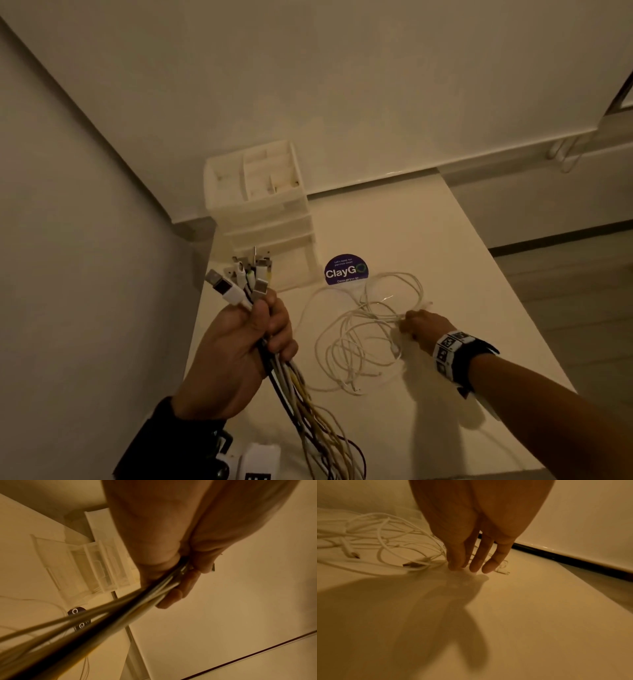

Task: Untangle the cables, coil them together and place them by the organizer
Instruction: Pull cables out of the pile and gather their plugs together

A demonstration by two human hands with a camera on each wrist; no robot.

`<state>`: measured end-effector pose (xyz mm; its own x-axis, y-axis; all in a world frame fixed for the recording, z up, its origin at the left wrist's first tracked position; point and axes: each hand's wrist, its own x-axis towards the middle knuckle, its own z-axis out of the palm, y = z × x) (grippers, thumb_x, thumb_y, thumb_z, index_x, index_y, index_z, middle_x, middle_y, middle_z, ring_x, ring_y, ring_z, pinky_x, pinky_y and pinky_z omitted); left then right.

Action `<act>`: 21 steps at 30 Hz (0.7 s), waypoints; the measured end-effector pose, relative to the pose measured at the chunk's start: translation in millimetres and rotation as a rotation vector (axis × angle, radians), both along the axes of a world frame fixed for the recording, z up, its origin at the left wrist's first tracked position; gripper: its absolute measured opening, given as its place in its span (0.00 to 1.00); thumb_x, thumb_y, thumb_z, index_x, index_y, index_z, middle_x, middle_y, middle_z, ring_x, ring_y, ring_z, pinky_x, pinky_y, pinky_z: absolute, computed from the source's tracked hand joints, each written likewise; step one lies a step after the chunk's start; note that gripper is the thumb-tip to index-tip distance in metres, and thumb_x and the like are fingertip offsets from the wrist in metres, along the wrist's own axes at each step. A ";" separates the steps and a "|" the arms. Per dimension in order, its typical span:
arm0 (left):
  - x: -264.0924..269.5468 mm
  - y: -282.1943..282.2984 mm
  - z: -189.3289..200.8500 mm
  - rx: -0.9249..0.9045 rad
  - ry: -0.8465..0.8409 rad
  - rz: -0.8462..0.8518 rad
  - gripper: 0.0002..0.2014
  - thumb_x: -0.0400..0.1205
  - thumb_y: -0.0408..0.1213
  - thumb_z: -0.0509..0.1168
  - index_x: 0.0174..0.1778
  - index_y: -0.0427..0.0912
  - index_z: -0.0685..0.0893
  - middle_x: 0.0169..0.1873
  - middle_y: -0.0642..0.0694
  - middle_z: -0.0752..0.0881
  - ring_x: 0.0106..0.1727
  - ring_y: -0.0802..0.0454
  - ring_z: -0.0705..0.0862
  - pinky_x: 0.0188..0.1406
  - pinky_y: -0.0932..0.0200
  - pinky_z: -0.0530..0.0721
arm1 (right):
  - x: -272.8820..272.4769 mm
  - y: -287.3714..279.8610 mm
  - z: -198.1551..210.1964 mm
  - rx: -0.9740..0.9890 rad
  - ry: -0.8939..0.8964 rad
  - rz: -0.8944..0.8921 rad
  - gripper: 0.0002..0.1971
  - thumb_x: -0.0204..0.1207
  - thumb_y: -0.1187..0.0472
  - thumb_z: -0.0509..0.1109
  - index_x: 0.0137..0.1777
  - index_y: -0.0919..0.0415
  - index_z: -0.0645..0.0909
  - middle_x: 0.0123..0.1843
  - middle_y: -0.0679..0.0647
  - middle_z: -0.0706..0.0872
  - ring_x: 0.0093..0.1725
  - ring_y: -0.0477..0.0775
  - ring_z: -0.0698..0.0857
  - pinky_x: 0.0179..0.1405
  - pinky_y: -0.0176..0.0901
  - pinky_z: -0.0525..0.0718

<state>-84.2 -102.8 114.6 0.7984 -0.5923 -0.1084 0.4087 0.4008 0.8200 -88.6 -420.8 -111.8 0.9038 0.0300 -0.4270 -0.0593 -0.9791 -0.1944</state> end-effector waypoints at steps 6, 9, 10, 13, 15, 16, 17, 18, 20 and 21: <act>2.4 -10.3 -1.3 0.115 -0.092 0.081 0.23 0.71 0.53 0.77 0.45 0.41 0.74 0.27 0.42 0.74 0.27 0.39 0.81 0.31 0.48 0.83 | 20.7 2.0 29.8 0.622 -0.560 -0.379 0.06 0.78 0.66 0.72 0.49 0.60 0.91 0.50 0.57 0.89 0.49 0.51 0.87 0.53 0.35 0.81; 7.1 -19.8 -0.8 0.122 -0.101 0.127 0.22 0.76 0.54 0.71 0.45 0.40 0.70 0.24 0.44 0.72 0.24 0.38 0.82 0.38 0.39 0.86 | 32.8 7.5 88.3 0.862 -0.707 -0.491 0.07 0.80 0.66 0.69 0.46 0.57 0.89 0.49 0.54 0.90 0.48 0.42 0.86 0.50 0.20 0.76; 10.2 -22.4 0.0 0.111 -0.090 0.133 0.18 0.78 0.51 0.66 0.44 0.40 0.70 0.24 0.44 0.70 0.22 0.41 0.80 0.38 0.37 0.86 | 36.8 10.7 109.3 0.918 -0.722 -0.462 0.08 0.82 0.66 0.66 0.47 0.58 0.88 0.49 0.55 0.90 0.48 0.41 0.87 0.50 0.22 0.78; 22.0 -27.5 7.2 0.071 -0.051 0.144 0.15 0.79 0.49 0.65 0.42 0.42 0.71 0.24 0.47 0.64 0.18 0.54 0.66 0.21 0.55 0.76 | 42.5 25.7 170.4 1.147 -0.689 -0.404 0.12 0.86 0.65 0.57 0.52 0.66 0.83 0.41 0.68 0.87 0.42 0.59 0.89 0.47 0.42 0.87; 30.5 -31.6 11.8 0.041 -0.037 0.160 0.13 0.80 0.48 0.62 0.41 0.42 0.70 0.25 0.48 0.62 0.18 0.57 0.60 0.17 0.62 0.63 | 39.7 43.2 207.3 1.242 -0.663 -0.374 0.13 0.88 0.61 0.54 0.54 0.65 0.81 0.37 0.75 0.79 0.36 0.69 0.87 0.42 0.58 0.88; 33.9 -34.5 13.6 0.026 -0.039 0.166 0.11 0.81 0.47 0.60 0.41 0.43 0.70 0.25 0.49 0.62 0.19 0.57 0.59 0.17 0.63 0.61 | 37.4 53.8 222.6 1.292 -0.646 -0.360 0.14 0.88 0.60 0.54 0.54 0.64 0.81 0.35 0.76 0.75 0.31 0.69 0.83 0.37 0.61 0.87; 36.3 -37.6 14.4 0.014 -0.040 0.171 0.10 0.81 0.46 0.59 0.40 0.43 0.70 0.25 0.49 0.61 0.19 0.57 0.59 0.17 0.63 0.59 | 34.1 64.7 235.0 1.331 -0.624 -0.350 0.15 0.88 0.58 0.54 0.54 0.63 0.81 0.33 0.73 0.71 0.26 0.67 0.78 0.30 0.60 0.84; 37.6 -41.1 16.0 0.010 -0.039 0.174 0.10 0.81 0.44 0.60 0.39 0.44 0.70 0.25 0.49 0.61 0.19 0.57 0.58 0.18 0.62 0.58 | 30.9 76.1 244.6 1.362 -0.587 -0.336 0.15 0.87 0.57 0.54 0.55 0.63 0.81 0.31 0.68 0.68 0.24 0.61 0.73 0.24 0.54 0.78; 38.6 -46.1 17.0 0.027 -0.055 0.184 0.10 0.79 0.40 0.62 0.35 0.45 0.68 0.25 0.47 0.59 0.19 0.56 0.57 0.19 0.62 0.57 | 23.4 98.8 253.8 1.421 -0.458 -0.308 0.13 0.88 0.59 0.54 0.57 0.63 0.80 0.29 0.58 0.65 0.25 0.53 0.65 0.23 0.43 0.67; 38.6 -47.9 17.3 0.046 -0.073 0.193 0.11 0.79 0.40 0.63 0.33 0.45 0.67 0.26 0.46 0.58 0.19 0.56 0.57 0.19 0.62 0.56 | 19.2 109.0 255.1 1.444 -0.385 -0.314 0.12 0.88 0.63 0.55 0.58 0.62 0.80 0.29 0.55 0.66 0.26 0.49 0.64 0.24 0.41 0.65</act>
